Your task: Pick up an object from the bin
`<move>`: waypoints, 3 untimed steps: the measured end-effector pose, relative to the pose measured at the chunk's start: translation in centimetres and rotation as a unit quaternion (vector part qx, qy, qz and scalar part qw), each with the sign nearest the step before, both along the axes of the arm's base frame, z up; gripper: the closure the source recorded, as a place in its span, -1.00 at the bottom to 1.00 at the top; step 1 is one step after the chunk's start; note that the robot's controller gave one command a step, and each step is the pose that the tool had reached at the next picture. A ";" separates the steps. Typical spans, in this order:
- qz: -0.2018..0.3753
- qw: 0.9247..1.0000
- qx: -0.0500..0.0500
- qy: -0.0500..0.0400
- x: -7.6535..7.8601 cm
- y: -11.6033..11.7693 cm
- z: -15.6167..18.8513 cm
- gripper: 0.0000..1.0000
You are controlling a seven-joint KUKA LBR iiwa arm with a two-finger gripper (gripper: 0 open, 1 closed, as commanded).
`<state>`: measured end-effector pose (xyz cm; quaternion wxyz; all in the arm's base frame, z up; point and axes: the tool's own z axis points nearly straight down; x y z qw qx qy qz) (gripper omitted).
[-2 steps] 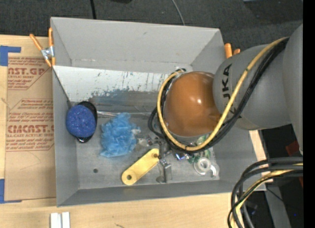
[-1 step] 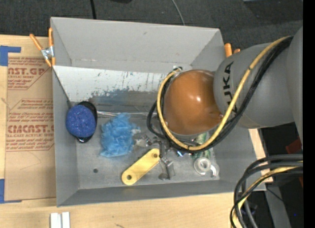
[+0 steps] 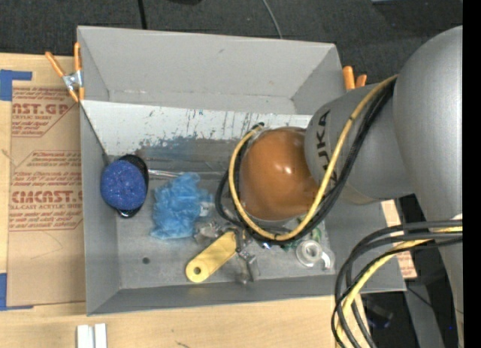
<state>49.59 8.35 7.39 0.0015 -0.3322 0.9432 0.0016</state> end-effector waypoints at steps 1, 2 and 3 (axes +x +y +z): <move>0.033 0.999 0.000 -0.003 0.5 -0.2 -0.4 1.00; 0.033 0.999 0.000 -0.003 0.5 -0.2 -0.4 1.00; 0.033 0.999 0.000 -0.002 0.4 -0.2 -0.1 1.00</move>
Offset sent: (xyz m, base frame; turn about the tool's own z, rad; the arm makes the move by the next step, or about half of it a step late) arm 0.0000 0.0000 0.0000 0.0000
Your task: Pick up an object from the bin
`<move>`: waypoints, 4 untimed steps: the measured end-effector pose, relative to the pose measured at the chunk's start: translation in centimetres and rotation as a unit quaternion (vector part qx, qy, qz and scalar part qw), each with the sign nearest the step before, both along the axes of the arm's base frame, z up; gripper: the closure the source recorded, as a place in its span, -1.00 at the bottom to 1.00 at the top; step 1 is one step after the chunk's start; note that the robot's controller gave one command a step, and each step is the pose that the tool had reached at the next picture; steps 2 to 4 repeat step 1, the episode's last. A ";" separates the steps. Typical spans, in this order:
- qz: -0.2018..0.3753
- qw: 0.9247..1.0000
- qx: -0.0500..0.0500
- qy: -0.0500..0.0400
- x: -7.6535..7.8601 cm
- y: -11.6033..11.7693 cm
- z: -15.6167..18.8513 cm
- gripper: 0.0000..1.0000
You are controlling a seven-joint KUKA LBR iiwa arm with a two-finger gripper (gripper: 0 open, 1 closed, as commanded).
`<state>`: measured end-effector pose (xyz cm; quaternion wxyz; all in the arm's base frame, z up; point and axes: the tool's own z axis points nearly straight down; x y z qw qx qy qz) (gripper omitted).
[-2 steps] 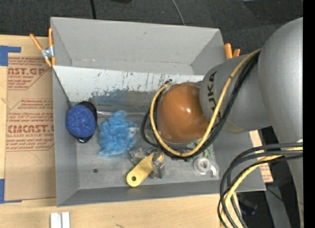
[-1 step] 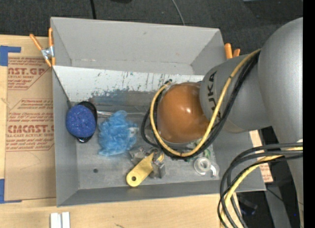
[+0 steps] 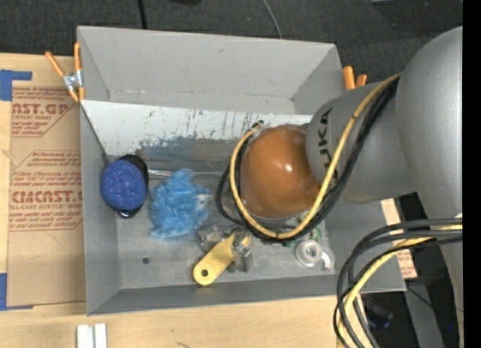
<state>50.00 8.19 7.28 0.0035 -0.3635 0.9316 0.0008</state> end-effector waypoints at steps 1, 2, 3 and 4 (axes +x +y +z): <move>0.000 1.000 -0.001 0.004 -0.2 0.0 1.1 1.00; 0.000 1.000 -0.001 0.004 -0.2 0.0 1.1 1.00; 0.000 1.000 -0.001 0.004 -0.2 0.0 1.1 1.00; 0.000 1.000 -0.001 0.004 -0.2 0.0 1.1 1.00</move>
Offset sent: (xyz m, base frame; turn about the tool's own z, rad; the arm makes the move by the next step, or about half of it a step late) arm 0.0000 0.0000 0.0464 0.0000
